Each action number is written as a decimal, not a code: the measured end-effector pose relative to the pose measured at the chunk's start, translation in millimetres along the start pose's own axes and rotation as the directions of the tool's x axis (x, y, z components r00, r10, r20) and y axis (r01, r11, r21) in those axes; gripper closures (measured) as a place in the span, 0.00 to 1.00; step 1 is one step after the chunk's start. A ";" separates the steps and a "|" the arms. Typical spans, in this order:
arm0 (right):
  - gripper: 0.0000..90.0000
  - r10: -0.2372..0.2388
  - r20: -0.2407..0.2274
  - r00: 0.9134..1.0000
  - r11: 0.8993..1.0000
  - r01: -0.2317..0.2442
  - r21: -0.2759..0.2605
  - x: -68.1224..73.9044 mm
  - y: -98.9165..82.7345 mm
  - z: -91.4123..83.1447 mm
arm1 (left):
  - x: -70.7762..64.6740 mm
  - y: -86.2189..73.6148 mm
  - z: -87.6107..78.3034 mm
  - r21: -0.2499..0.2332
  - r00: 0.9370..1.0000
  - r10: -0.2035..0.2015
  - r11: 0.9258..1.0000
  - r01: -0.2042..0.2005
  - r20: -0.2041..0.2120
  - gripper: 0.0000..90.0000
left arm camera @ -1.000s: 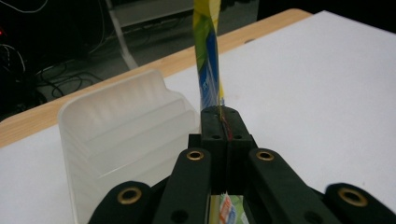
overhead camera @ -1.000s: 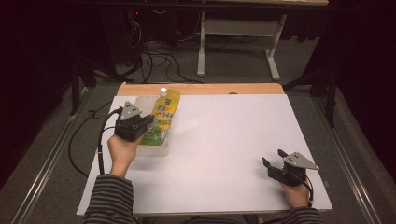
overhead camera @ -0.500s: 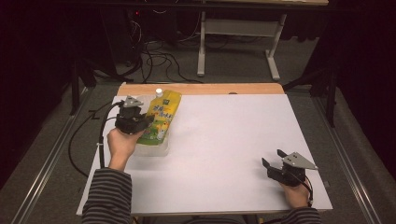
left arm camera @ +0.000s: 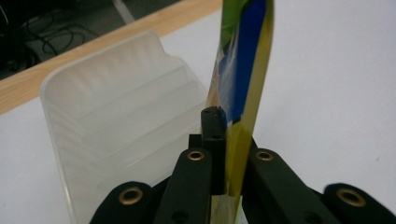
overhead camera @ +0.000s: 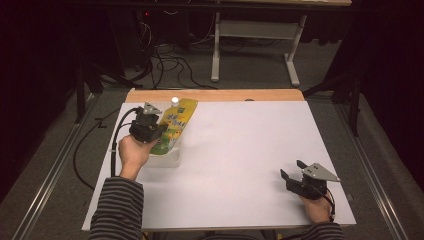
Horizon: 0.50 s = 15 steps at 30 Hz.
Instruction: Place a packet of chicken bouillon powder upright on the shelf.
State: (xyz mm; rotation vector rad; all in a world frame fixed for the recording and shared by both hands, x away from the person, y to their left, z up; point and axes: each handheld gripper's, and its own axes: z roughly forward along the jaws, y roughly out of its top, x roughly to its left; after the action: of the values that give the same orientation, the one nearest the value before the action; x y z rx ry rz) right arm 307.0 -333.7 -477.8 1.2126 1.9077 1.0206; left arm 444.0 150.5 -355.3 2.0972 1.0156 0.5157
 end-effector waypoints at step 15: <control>0.34 0.001 0.008 1.000 1.000 -0.001 -0.020 -0.5 -0.9 -1.9 | 3.6 -23.8 -8.8 0.013 0.999 0.019 1.000 -0.020 0.036 0.99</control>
State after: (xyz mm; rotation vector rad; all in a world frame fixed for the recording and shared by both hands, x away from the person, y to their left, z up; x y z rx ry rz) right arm 305.3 -334.9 -477.6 1.2044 1.8870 1.0316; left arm 428.9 167.1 -367.6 2.1226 0.9816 0.4812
